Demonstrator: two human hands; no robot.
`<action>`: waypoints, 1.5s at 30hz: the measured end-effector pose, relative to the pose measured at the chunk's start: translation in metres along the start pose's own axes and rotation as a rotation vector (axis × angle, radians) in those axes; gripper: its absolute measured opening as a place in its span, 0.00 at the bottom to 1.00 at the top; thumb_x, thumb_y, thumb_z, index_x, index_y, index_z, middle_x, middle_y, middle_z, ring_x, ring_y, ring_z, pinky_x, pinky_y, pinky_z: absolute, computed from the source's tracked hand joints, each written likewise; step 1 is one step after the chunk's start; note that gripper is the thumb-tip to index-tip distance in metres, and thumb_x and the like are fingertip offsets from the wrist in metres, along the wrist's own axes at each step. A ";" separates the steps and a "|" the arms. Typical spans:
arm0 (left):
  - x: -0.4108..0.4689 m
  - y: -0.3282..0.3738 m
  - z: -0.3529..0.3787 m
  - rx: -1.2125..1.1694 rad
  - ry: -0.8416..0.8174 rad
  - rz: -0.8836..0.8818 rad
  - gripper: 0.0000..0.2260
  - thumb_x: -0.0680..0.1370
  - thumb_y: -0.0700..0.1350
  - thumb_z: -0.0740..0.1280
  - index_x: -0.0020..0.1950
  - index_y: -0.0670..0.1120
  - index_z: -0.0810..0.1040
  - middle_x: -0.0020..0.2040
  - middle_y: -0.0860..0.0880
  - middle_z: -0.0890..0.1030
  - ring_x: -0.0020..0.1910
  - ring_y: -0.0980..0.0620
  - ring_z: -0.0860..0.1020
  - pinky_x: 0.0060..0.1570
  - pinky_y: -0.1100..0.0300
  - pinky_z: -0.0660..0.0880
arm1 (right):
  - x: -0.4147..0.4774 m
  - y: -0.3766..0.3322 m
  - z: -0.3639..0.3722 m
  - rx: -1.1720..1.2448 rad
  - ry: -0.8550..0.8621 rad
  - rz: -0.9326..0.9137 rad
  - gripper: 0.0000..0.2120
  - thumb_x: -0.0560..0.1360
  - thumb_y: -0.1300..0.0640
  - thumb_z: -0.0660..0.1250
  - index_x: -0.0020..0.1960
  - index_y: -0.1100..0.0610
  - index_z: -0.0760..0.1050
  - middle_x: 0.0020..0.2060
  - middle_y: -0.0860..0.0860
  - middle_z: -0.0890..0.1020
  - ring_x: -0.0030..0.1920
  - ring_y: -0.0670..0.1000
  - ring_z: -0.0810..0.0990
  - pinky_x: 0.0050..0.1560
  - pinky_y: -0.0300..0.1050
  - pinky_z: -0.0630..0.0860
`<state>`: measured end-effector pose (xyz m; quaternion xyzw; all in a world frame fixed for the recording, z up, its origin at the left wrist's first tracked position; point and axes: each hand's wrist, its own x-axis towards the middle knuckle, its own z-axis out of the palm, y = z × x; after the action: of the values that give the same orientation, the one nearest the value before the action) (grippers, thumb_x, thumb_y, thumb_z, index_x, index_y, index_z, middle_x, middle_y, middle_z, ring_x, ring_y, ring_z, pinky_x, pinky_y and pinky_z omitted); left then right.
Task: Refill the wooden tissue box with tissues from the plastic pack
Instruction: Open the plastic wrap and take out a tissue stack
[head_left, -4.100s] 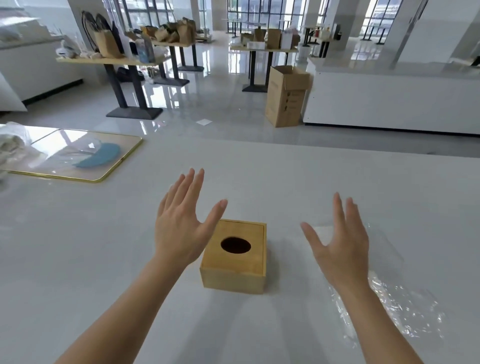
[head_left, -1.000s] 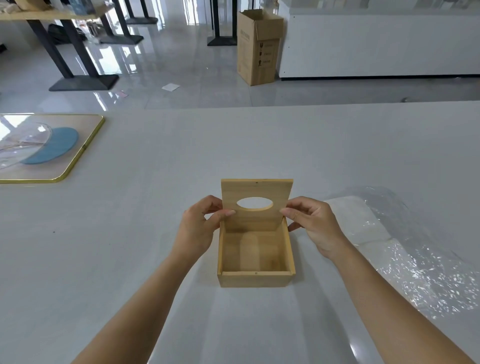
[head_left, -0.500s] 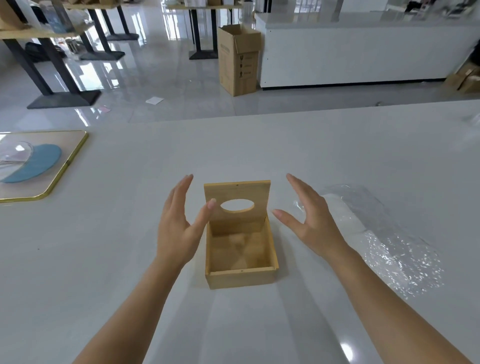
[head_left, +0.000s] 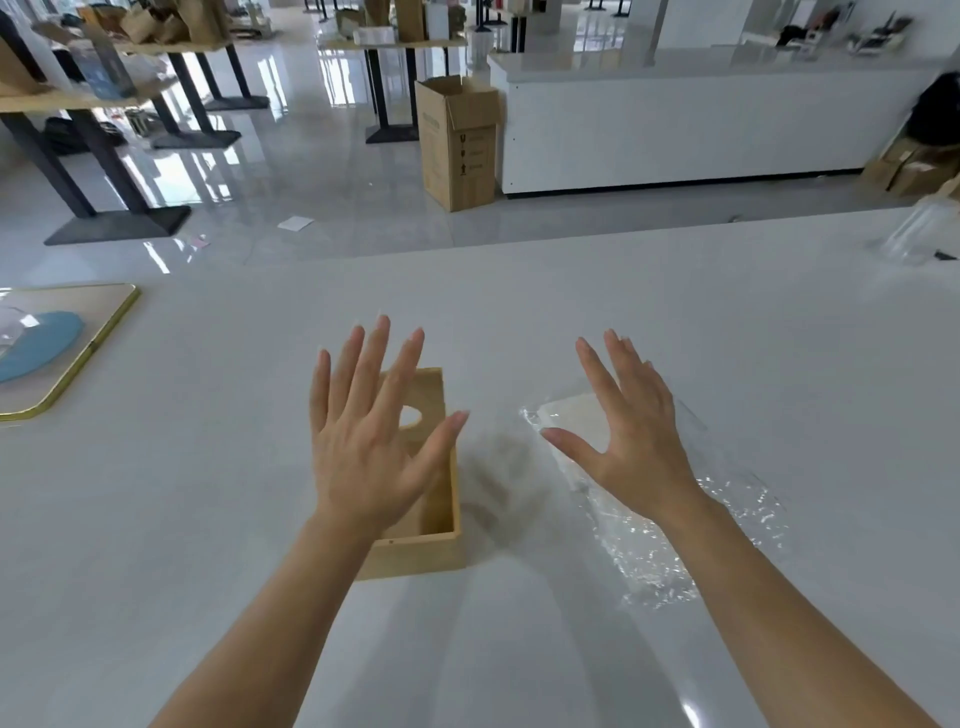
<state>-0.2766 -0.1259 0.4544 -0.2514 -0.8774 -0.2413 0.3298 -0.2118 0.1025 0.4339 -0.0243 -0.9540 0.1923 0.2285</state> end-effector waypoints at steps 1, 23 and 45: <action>0.000 0.010 0.004 0.006 -0.016 0.015 0.29 0.77 0.64 0.54 0.71 0.47 0.68 0.72 0.43 0.67 0.73 0.46 0.61 0.73 0.49 0.49 | -0.003 0.008 -0.005 -0.004 -0.005 0.009 0.39 0.70 0.27 0.49 0.75 0.44 0.46 0.75 0.48 0.50 0.75 0.48 0.45 0.71 0.38 0.35; -0.058 0.131 0.125 -0.110 -0.553 -0.149 0.41 0.69 0.75 0.41 0.76 0.54 0.57 0.77 0.51 0.57 0.77 0.52 0.52 0.74 0.56 0.46 | -0.064 0.155 -0.055 0.041 -0.172 0.276 0.41 0.67 0.28 0.51 0.75 0.43 0.48 0.77 0.49 0.50 0.76 0.46 0.46 0.71 0.44 0.44; -0.058 0.227 0.161 -0.323 -0.902 -0.683 0.37 0.76 0.62 0.55 0.78 0.48 0.43 0.78 0.45 0.38 0.76 0.47 0.37 0.73 0.52 0.41 | -0.008 0.163 -0.061 0.345 -0.112 0.562 0.11 0.73 0.61 0.66 0.55 0.53 0.75 0.37 0.46 0.74 0.39 0.50 0.73 0.42 0.42 0.69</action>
<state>-0.1756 0.1249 0.3647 -0.0796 -0.9145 -0.3336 -0.2148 -0.1838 0.2737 0.4189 -0.2367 -0.8745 0.4074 0.1147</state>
